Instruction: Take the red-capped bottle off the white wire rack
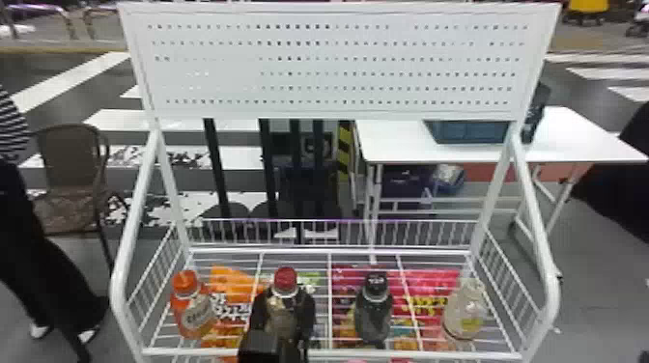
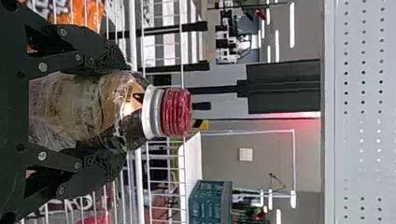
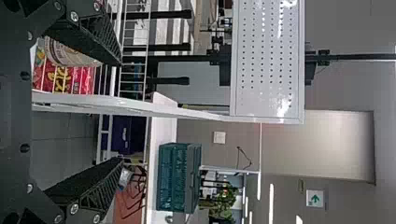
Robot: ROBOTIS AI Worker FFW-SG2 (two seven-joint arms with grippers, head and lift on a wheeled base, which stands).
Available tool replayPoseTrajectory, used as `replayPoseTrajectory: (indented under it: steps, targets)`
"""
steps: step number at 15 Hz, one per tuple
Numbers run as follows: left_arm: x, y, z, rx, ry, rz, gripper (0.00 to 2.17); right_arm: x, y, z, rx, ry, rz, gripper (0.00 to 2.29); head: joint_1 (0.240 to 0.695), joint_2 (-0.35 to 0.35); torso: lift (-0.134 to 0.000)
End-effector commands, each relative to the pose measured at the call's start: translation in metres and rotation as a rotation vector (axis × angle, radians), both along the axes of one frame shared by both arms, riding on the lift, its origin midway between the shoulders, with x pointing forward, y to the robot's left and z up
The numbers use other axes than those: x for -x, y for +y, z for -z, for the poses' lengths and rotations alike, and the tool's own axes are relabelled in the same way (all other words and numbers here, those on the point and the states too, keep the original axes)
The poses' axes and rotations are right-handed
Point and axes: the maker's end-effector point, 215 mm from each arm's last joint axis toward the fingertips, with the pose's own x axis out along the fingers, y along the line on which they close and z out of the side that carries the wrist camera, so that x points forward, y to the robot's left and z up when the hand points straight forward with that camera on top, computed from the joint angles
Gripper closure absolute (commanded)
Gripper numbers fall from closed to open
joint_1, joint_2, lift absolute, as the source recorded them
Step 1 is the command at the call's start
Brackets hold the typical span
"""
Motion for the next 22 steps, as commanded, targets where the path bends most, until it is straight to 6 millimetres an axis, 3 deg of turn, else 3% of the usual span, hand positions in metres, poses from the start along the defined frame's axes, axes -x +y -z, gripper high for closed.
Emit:
replayPoseTrajectory:
  steps: [1,4,6,8,10,14,22]
  targets:
    - [0.017,0.027,-0.027,-0.047,0.019,-0.031,1.42,-0.001,0.001,0.001,-0.001,0.001,-0.003,0.17,0.499,0.0,0.0]
    - [0.038,0.081,-0.078,-0.041,-0.034,-0.1,1.42,-0.003,0.005,0.003,-0.007,0.001,-0.009,0.17,0.499,0.0,0.0]
    - [0.052,0.105,-0.109,-0.031,-0.077,-0.129,1.42,-0.005,0.008,0.003,-0.008,0.002,-0.015,0.17,0.499,0.0,0.0]
    - [0.063,0.119,-0.136,-0.025,-0.117,-0.136,1.42,-0.004,0.009,0.005,-0.011,0.007,-0.016,0.17,0.499,0.0,0.0]
    - [0.072,0.127,-0.15,-0.015,-0.149,-0.108,1.42,-0.005,0.008,0.004,-0.009,0.004,-0.018,0.17,0.499,0.0,0.0]
    - [0.077,0.132,-0.146,0.031,-0.128,0.01,1.42,-0.005,0.01,0.004,-0.011,0.005,-0.02,0.17,0.499,0.0,0.0]
    - [0.076,0.141,-0.137,0.013,-0.107,-0.018,1.42,-0.006,0.012,0.001,-0.005,0.003,-0.026,0.17,0.499,0.0,0.0]
